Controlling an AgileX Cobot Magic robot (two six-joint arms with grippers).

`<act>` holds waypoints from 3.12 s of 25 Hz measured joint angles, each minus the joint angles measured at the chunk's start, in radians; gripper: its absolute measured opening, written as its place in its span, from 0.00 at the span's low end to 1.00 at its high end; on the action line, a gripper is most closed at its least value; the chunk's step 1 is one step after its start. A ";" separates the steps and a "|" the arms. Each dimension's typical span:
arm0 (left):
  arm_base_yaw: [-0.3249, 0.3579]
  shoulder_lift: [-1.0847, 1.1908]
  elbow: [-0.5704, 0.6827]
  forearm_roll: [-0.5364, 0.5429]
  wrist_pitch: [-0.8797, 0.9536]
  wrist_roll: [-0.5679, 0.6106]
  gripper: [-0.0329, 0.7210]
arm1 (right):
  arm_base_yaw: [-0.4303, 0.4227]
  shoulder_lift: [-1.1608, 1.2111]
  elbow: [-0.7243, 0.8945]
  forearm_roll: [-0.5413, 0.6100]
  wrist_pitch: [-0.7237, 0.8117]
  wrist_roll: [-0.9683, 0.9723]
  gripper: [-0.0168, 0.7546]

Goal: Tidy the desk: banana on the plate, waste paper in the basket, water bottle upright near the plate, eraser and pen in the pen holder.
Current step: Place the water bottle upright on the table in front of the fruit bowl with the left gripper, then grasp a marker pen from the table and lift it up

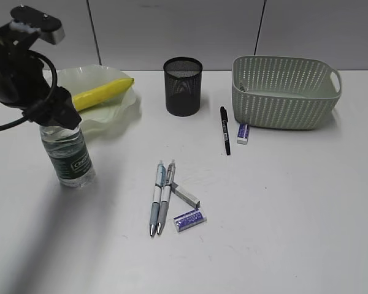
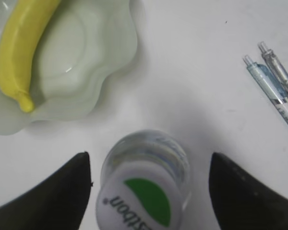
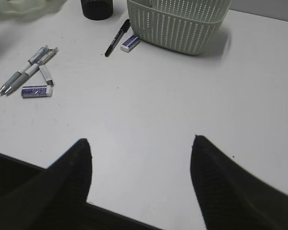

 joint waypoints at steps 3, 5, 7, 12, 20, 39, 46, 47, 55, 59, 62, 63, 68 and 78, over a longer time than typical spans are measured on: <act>0.000 -0.045 0.000 0.000 0.002 -0.003 0.81 | 0.000 0.000 0.000 0.000 0.000 0.000 0.68; 0.000 -0.087 0.000 0.000 0.012 -0.003 0.81 | 0.000 0.000 0.000 0.000 0.000 0.000 0.68; 0.000 -0.145 0.000 0.000 0.035 -0.020 0.81 | 0.000 0.000 0.000 0.000 0.000 0.000 0.68; 0.000 -0.313 0.000 0.004 0.170 -0.095 0.76 | 0.000 0.000 0.000 0.000 0.000 0.000 0.68; 0.000 -0.609 0.049 0.038 0.452 -0.234 0.64 | 0.000 0.000 0.000 0.000 0.000 0.000 0.68; 0.000 -1.564 0.552 0.094 0.401 -0.359 0.53 | 0.000 0.000 0.000 0.003 -0.001 0.000 0.68; 0.000 -1.615 0.555 0.097 0.401 -0.360 0.51 | 0.000 0.211 -0.049 0.036 -0.113 -0.103 0.68; 0.000 -1.615 0.555 0.097 0.401 -0.360 0.51 | 0.000 0.275 -0.063 0.060 -0.138 -0.145 0.68; 0.000 -1.616 0.555 0.097 0.401 -0.360 0.50 | 0.000 0.930 -0.283 0.171 -0.207 -0.244 0.65; 0.000 -1.616 0.555 0.097 0.401 -0.360 0.50 | 0.030 1.225 -0.477 0.181 -0.208 -0.237 0.61; 0.000 -1.616 0.555 0.097 0.401 -0.360 0.50 | 0.094 1.436 -0.638 0.143 -0.209 -0.128 0.60; 0.000 -1.616 0.555 0.097 0.401 -0.360 0.50 | 0.116 1.495 -0.696 0.126 -0.206 -0.076 0.60; 0.000 -1.616 0.555 0.097 0.401 -0.361 0.50 | 0.188 1.818 -0.980 0.068 -0.142 0.143 0.60; 0.000 -1.616 0.555 0.097 0.401 -0.361 0.50 | 0.241 2.254 -1.384 -0.074 0.039 0.383 0.60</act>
